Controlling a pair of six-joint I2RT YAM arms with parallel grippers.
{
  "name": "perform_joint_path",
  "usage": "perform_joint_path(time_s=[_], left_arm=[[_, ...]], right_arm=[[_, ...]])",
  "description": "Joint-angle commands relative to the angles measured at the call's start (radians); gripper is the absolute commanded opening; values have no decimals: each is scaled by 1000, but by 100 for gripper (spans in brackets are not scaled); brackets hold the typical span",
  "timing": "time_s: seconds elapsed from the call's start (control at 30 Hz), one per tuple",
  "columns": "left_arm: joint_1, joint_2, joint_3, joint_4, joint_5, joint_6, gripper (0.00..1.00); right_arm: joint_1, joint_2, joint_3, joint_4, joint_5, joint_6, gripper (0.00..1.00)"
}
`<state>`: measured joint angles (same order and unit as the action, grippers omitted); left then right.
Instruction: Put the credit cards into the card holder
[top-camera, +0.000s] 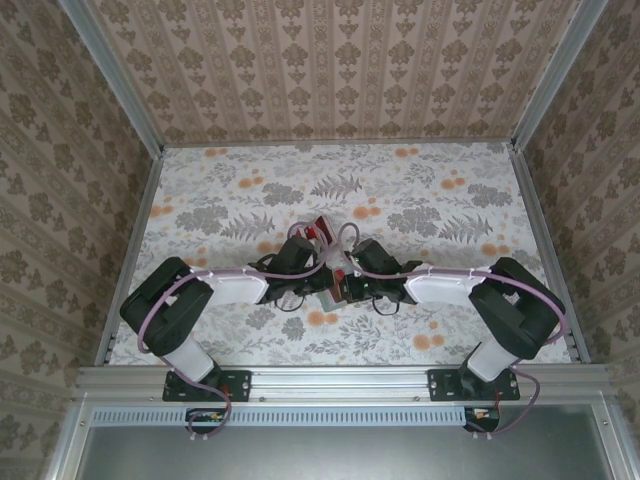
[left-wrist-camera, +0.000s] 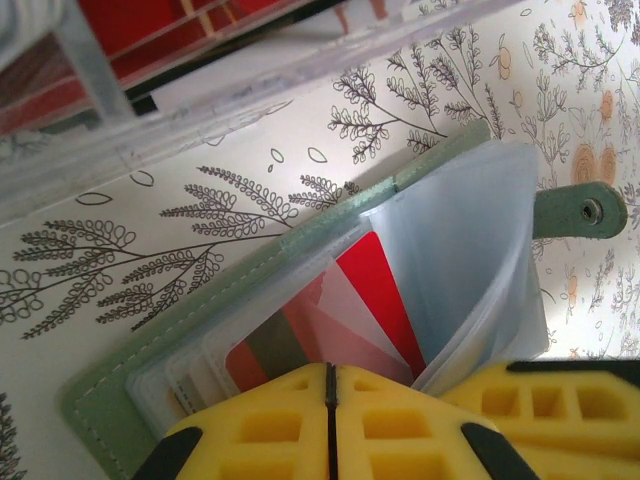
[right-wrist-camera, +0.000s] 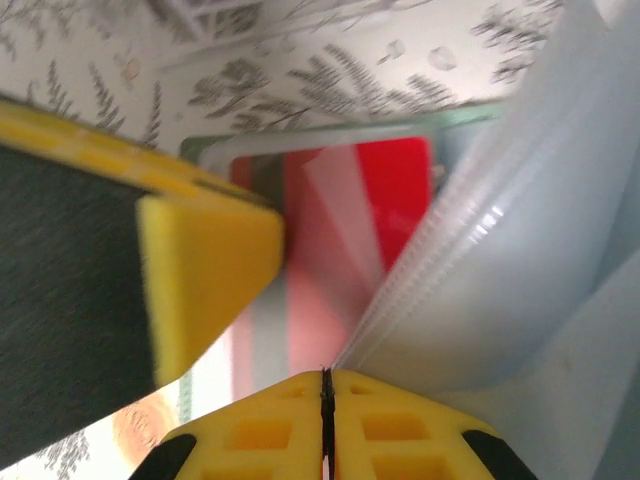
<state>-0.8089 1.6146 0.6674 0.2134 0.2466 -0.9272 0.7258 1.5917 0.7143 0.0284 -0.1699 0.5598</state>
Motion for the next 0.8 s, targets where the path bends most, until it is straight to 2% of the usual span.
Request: perform_joint_path(time_s=[0.0, 0.27, 0.43, 0.53, 0.77], left_arm=[[10, -5, -26, -72, -13, 5, 8], [12, -1, -17, -79, -12, 14, 7], [13, 6, 1, -93, -9, 26, 7], [13, 9, 12, -103, -9, 33, 8], [13, -7, 21, -122, -15, 46, 8]], right_arm=[[-45, -57, -57, -40, 111, 34, 10], [-146, -293, -98, -169, 93, 3, 12], [-170, -357, -49, -248, 40, -26, 15], [-169, -336, -13, -245, -6, -30, 19], [-164, -139, 31, -216, -74, -28, 31]])
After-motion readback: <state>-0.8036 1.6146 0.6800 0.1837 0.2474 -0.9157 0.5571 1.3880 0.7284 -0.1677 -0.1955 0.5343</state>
